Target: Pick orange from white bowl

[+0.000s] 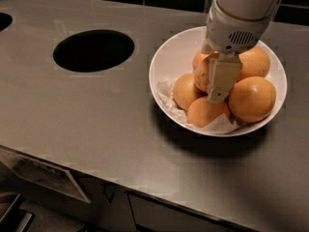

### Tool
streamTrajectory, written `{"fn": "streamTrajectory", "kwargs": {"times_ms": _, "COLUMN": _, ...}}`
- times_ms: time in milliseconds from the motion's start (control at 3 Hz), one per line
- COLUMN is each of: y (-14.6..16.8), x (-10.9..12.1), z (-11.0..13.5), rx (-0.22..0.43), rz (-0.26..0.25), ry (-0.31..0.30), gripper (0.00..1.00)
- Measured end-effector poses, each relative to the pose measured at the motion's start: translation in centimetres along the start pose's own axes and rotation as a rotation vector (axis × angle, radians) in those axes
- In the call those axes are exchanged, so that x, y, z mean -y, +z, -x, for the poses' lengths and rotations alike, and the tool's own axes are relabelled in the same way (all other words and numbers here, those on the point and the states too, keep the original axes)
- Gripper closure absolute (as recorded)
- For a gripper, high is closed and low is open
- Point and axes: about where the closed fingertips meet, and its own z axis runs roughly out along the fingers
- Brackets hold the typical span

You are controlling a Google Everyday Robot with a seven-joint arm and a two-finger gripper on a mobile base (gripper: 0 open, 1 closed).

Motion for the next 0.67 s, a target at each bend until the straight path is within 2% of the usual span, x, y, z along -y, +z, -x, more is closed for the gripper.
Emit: {"fn": "streamTrajectory", "kwargs": {"times_ms": 667, "y": 0.58, "x": 0.18, "z": 0.03, "rx": -0.008, "rz": 0.013, "ry": -0.002, "gripper": 0.25}}
